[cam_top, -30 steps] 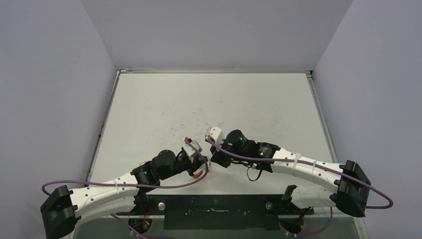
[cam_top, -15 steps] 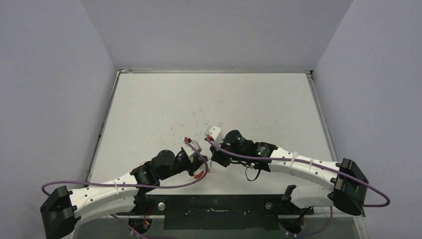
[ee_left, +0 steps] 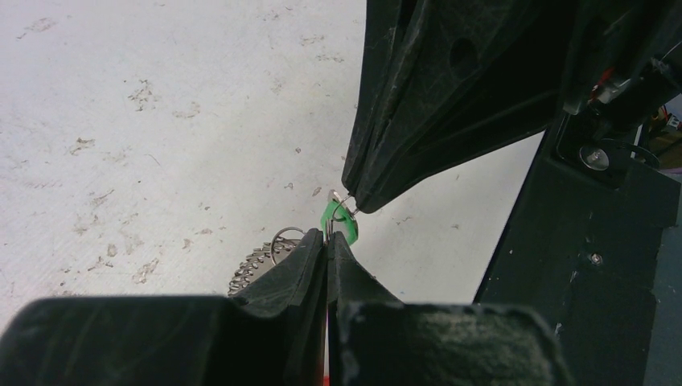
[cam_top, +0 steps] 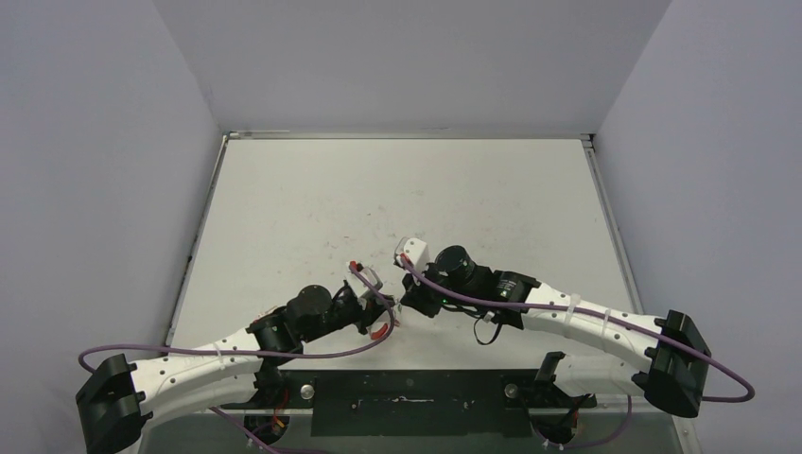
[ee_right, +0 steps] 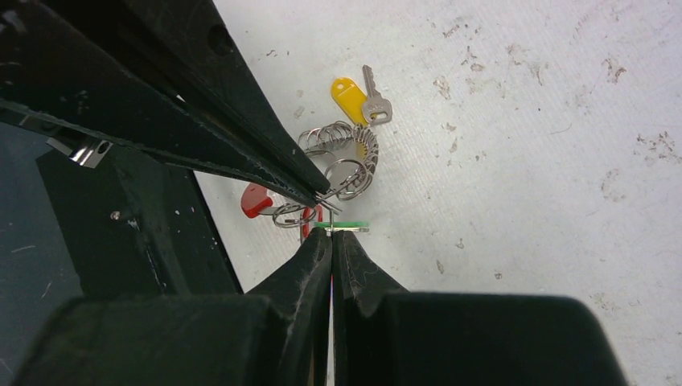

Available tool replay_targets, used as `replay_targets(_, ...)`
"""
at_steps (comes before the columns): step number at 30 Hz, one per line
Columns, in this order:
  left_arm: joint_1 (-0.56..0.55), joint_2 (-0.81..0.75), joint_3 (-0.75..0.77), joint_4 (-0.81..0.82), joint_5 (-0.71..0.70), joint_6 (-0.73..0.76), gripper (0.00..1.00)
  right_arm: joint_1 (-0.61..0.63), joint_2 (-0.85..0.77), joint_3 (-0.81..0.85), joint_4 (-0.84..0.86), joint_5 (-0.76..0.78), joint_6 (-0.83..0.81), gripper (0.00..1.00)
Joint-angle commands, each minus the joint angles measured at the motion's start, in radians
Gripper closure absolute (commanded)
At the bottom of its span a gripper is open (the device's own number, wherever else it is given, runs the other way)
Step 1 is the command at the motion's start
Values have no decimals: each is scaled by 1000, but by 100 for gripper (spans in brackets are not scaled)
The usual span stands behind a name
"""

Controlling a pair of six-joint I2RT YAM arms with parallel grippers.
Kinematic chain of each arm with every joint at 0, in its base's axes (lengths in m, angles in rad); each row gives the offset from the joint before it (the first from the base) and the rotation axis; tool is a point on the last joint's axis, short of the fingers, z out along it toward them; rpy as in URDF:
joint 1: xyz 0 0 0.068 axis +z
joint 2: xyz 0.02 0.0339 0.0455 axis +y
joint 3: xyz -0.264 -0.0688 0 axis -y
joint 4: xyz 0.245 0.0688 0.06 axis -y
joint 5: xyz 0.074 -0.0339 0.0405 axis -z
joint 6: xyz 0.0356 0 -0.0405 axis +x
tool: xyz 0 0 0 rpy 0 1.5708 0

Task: Put the keys on the keyring

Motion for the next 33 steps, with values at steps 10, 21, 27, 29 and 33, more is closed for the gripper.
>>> replay_targets(10,-6,-14,-1,79,3,10,100,8,-28,13,49,-45,18,100)
replay_targets(21,-6,-31,2,62,14,12,100,7,34,42,42,27,33,100)
replay_targets(27,-6,-30,1,60,22,14,100,7,29,41,44,42,42,100)
replay_targets(29,-5,-30,1,62,22,15,100,5,19,42,43,36,40,100)
replay_targets(33,-5,-30,1,61,22,16,100,6,-4,41,60,-6,36,100)
